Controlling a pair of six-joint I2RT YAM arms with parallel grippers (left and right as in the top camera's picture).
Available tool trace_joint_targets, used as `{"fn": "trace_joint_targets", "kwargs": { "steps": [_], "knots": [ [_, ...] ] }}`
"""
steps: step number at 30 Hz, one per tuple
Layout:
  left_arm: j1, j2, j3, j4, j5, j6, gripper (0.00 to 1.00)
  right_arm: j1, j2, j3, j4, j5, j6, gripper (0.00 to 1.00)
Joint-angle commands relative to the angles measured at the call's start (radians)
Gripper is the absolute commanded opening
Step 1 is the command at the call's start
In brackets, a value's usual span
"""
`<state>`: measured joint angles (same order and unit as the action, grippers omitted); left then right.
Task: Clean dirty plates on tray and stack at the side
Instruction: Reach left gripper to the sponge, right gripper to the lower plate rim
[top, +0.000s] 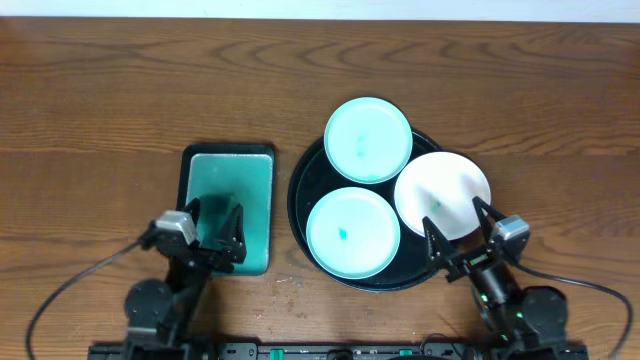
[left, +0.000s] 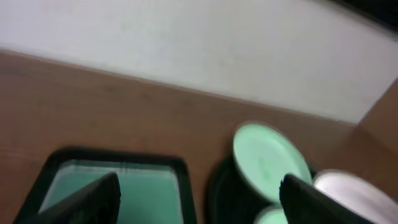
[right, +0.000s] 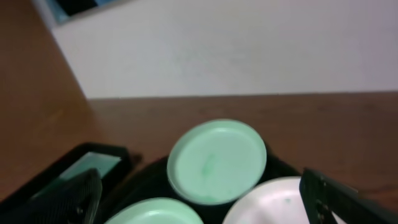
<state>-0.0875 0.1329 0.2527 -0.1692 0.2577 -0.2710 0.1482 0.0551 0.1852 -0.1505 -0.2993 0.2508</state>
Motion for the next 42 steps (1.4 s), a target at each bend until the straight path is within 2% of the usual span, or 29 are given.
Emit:
{"fn": "trace_joint_targets", "kwargs": {
  "steps": [1,6,9,11,15,16,17,19,21,24,28,32,35,36,42],
  "knots": [
    [0.003,0.174,0.264,-0.150,0.019,-0.014,0.82,0.001,0.110,0.225,-0.113,-0.001,-0.047,0.99],
    [0.003,0.562,0.671,-0.579,0.030,-0.011,0.82,0.001,0.439,0.568,-0.468,-0.023,-0.047,0.99],
    [0.003,0.745,0.840,-0.761,0.030,0.000,0.82,0.001,0.650,0.748,-0.664,-0.024,-0.047,0.99],
    [0.003,0.866,0.916,-0.858,0.030,0.000,0.82,0.002,0.792,0.824,-0.683,-0.030,-0.036,0.99],
    [0.003,0.960,0.921,-0.915,0.040,-0.001,0.82,0.002,0.930,0.843,-0.649,-0.135,-0.026,0.99],
    [0.003,0.976,0.921,-0.935,0.046,0.000,0.82,0.005,0.959,0.843,-0.650,-0.156,-0.009,0.86],
    [0.003,0.992,0.921,-0.966,0.045,0.000,0.82,0.013,0.990,0.843,-0.668,-0.167,0.009,0.81],
    [0.003,1.009,0.921,-1.022,0.045,0.023,0.82,0.051,1.048,0.841,-0.730,-0.145,0.014,0.80],
    [0.003,1.009,0.921,-1.062,0.044,0.067,0.70,0.113,1.109,0.832,-0.806,-0.072,0.015,0.85],
    [0.003,0.974,0.921,-1.067,0.011,0.075,0.68,0.222,1.191,0.789,-0.850,0.068,0.068,0.86],
    [0.003,0.904,0.921,-1.054,-0.115,0.067,0.69,0.323,1.270,0.687,-0.764,0.153,0.177,0.79],
    [0.003,0.854,0.921,-1.057,-0.162,0.068,0.73,0.373,1.346,0.595,-0.614,0.166,0.271,0.54],
    [0.003,0.838,0.921,-1.065,-0.195,0.068,0.74,0.369,1.392,0.580,-0.565,0.214,0.342,0.47],
    [0.003,0.837,0.921,-1.066,-0.199,0.068,0.78,0.368,1.407,0.579,-0.558,0.228,0.348,0.46],
    [0.003,0.857,0.914,-1.069,-0.199,0.014,0.79,0.368,1.501,0.579,-0.510,0.258,0.354,0.29]
  ]
}}
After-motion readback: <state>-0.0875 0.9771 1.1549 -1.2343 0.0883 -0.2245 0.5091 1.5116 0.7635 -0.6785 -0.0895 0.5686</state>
